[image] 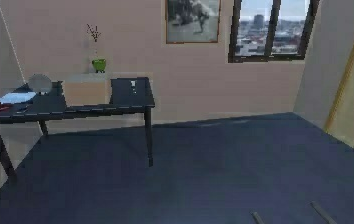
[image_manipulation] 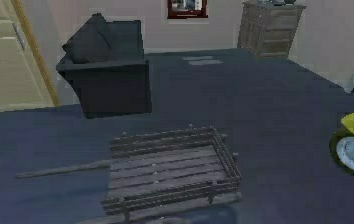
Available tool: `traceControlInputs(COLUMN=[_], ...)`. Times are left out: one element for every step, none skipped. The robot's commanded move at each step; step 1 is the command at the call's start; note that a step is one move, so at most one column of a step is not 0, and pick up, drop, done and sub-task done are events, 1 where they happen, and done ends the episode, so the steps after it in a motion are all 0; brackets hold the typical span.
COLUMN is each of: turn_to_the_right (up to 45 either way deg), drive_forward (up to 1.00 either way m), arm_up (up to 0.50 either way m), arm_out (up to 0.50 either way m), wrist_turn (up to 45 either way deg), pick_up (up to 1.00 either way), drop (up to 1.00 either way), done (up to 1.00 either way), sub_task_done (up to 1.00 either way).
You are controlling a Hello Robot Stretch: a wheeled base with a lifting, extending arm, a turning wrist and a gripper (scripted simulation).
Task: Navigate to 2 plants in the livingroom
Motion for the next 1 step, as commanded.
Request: traceControlInputs(turn_to_the_right=[0.0], drive_forward=[0.60], arm_up=[0.00], arm_out=[0.00], wrist_turn=[0.0], pick_up=[0.00], drop=[0.00], done=[0.00], sub_task_done=[0.00])
